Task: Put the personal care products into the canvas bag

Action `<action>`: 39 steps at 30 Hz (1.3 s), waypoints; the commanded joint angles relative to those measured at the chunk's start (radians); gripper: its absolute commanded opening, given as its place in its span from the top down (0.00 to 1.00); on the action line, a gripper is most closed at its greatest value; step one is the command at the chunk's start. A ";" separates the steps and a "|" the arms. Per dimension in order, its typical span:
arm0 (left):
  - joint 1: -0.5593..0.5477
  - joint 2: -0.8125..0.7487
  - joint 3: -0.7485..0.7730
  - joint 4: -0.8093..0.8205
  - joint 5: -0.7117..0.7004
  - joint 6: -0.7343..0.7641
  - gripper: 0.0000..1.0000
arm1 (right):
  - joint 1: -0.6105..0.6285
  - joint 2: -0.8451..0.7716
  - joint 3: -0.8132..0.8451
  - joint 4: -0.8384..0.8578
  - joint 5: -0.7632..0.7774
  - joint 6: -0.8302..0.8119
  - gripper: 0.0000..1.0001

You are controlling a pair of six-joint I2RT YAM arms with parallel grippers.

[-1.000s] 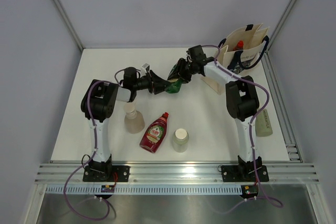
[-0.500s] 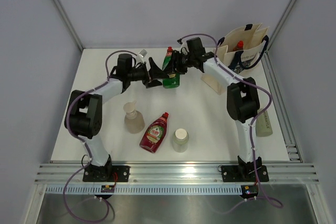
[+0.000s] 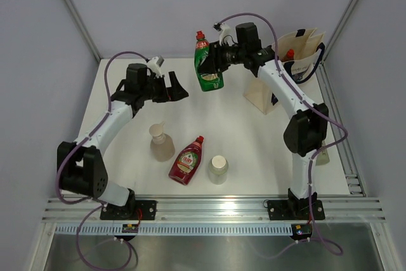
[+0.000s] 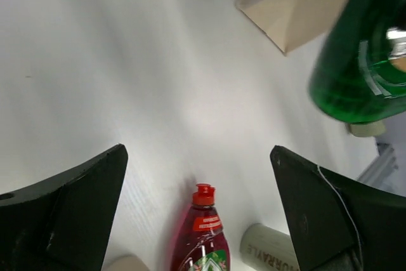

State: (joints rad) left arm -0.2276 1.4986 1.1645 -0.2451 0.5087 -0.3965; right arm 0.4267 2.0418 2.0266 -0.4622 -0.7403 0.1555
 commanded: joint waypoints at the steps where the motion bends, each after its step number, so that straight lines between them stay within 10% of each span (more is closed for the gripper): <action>1: 0.004 -0.144 -0.041 0.009 -0.185 0.108 0.01 | -0.045 -0.181 0.119 -0.016 -0.053 -0.193 1.00; 12: 0.004 -0.465 -0.247 0.059 -0.444 0.151 0.01 | -0.437 -0.313 0.175 -0.118 0.071 -0.261 1.00; 24: 0.005 -0.589 -0.336 0.033 -0.538 0.105 0.01 | -0.556 -0.161 0.150 0.060 0.720 0.168 1.00; 39: 0.005 -0.736 -0.378 -0.028 -0.611 0.070 0.01 | -0.549 -0.012 0.037 0.085 0.509 0.466 0.92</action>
State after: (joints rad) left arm -0.2276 0.7856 0.7944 -0.2829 -0.0628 -0.3115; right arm -0.1364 2.0682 2.0663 -0.5182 -0.1345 0.4995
